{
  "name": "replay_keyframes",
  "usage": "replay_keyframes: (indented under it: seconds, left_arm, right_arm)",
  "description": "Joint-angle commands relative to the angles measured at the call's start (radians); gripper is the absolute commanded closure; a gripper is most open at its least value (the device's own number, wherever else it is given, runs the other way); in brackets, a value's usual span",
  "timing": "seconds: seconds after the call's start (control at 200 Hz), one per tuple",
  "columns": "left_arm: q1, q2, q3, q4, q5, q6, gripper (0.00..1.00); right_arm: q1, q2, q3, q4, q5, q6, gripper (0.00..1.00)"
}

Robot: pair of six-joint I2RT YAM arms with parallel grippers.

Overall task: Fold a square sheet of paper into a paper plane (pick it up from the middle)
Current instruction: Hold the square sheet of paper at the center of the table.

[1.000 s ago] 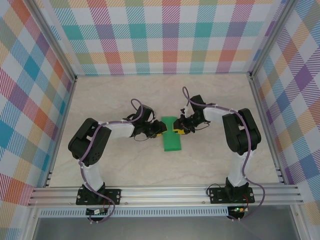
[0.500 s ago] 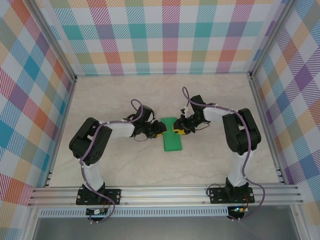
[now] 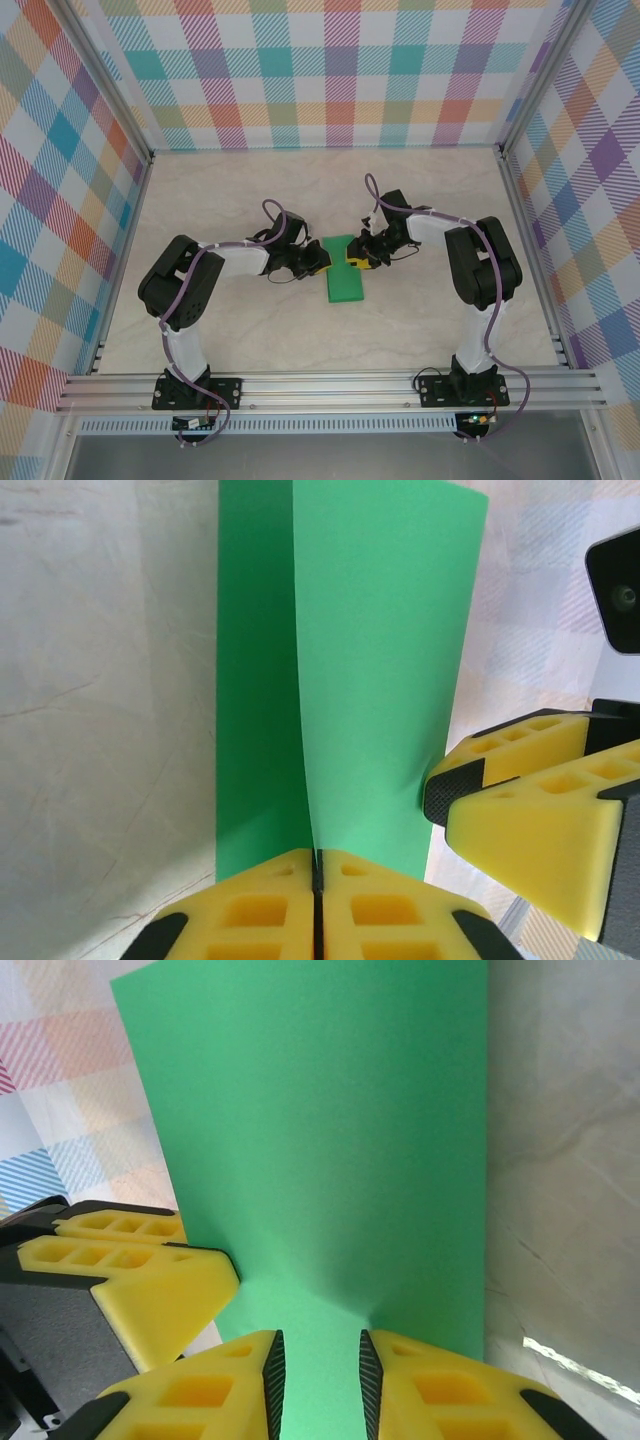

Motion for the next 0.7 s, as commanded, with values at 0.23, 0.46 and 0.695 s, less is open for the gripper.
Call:
replay_keyframes:
  seconds: [0.23,0.46,0.695]
  left_arm:
    - [0.009,0.018,0.050,-0.097,-0.026,0.090,0.99]
    - [0.010,0.036,0.065,-0.110,-0.024,0.109,0.99]
    - [0.010,0.051,0.065,-0.109,-0.018,0.112,0.98]
  right_arm:
    - [0.007,-0.117,0.014,-0.037,0.092,-0.012,0.63]
    - [0.007,-0.149,0.004,-0.054,0.107,-0.027,0.61]
    - [0.007,-0.153,-0.026,-0.032,0.087,-0.014,0.61]
